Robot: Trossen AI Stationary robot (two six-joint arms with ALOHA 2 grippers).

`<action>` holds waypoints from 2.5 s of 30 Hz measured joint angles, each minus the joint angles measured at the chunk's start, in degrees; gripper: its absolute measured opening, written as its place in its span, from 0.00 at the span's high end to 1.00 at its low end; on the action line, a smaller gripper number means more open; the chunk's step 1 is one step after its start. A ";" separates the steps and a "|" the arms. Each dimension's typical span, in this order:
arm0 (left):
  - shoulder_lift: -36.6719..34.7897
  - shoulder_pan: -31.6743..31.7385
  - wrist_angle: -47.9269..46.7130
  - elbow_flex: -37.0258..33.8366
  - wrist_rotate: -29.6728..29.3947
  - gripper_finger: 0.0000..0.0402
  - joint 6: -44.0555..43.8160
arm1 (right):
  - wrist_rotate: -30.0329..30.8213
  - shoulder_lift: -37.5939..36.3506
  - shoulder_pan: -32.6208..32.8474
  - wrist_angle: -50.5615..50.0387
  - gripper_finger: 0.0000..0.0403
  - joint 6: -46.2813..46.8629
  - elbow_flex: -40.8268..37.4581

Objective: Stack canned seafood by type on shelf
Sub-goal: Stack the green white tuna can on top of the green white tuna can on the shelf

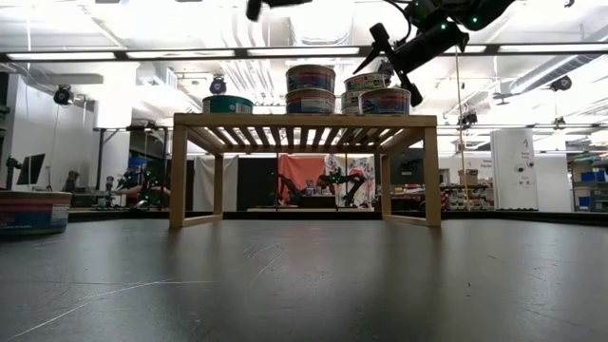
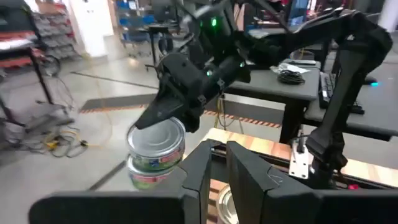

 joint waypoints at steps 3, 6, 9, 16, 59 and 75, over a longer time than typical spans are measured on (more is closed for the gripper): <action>4.27 2.16 0.69 2.42 3.28 0.91 -1.69 | -0.01 0.00 0.01 0.03 0.20 0.17 0.00; 9.20 3.17 0.25 6.51 3.40 0.91 -0.55 | -0.01 0.00 0.11 0.04 0.18 0.17 0.07; 13.87 4.32 -0.29 11.06 3.52 0.91 1.49 | 0.00 0.00 0.11 0.09 0.16 0.49 0.07; 19.13 7.53 -3.45 17.68 6.78 0.91 3.19 | -0.03 0.00 0.11 0.15 0.15 1.07 0.09; 24.68 11.56 -2.05 18.73 5.87 0.91 7.55 | 1.21 -0.02 0.11 3.85 0.18 2.95 0.02; 24.68 11.53 -2.05 21.61 6.40 0.91 8.58 | 3.54 0.04 0.48 3.08 0.13 -1.13 0.02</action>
